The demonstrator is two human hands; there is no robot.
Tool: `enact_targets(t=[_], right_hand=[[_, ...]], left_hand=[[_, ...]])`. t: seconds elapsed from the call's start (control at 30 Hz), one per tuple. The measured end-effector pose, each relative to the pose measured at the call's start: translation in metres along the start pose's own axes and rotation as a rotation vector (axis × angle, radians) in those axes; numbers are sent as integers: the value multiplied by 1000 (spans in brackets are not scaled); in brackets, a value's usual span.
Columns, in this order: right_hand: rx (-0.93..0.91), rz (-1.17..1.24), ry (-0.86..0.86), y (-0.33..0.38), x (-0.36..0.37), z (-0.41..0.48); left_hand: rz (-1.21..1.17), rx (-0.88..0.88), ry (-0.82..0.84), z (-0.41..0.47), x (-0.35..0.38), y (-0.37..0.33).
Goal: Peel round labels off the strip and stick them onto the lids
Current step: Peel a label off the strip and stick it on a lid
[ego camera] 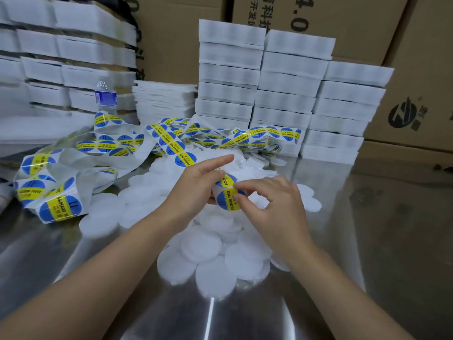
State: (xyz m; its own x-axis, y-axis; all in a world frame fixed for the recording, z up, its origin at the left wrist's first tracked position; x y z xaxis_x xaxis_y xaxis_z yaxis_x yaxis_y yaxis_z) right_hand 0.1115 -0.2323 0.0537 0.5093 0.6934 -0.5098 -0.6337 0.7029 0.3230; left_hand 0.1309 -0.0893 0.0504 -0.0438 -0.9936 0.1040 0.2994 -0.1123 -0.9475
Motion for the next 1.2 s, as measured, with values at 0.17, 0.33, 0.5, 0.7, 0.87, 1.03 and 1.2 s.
enact_targets(t=[0.17, 0.33, 0.5, 0.7, 0.87, 1.03, 1.2], right_hand=[[-41, -69, -71, 0, -5, -2], [-103, -97, -142, 4, -9, -4], [51, 120, -55, 0, -18, -1], [533, 849, 78, -58, -50, 30], [755, 352, -62, -148, -43, 19], [644, -68, 213, -193, -16, 1], [584, -95, 382, -198, -2, -8]], left_hand=[[28, 10, 24, -2, 3, 0], [45, 56, -1, -1, 4, -1], [117, 205, -134, 6, 2, -6], [111, 184, -182, 26, 13, -13], [144, 143, 49, 15, 27, 2], [66, 86, 169, 13, 27, 5], [69, 73, 182, 12, 33, 7]])
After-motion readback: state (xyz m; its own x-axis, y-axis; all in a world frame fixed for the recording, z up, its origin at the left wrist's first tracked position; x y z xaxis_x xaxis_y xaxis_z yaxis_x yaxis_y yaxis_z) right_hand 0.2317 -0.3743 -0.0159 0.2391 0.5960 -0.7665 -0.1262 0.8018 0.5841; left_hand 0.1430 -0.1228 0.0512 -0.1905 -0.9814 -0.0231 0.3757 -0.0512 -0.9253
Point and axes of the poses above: each hand's wrist, its own z-axis towards the middle knuckle, its own x-axis out of the palm, y = z × x, the point moved 4 cm from there along z, towards the middle knuckle, and after that the axes turned 5 degrees about -z, right-handed, at the moved point
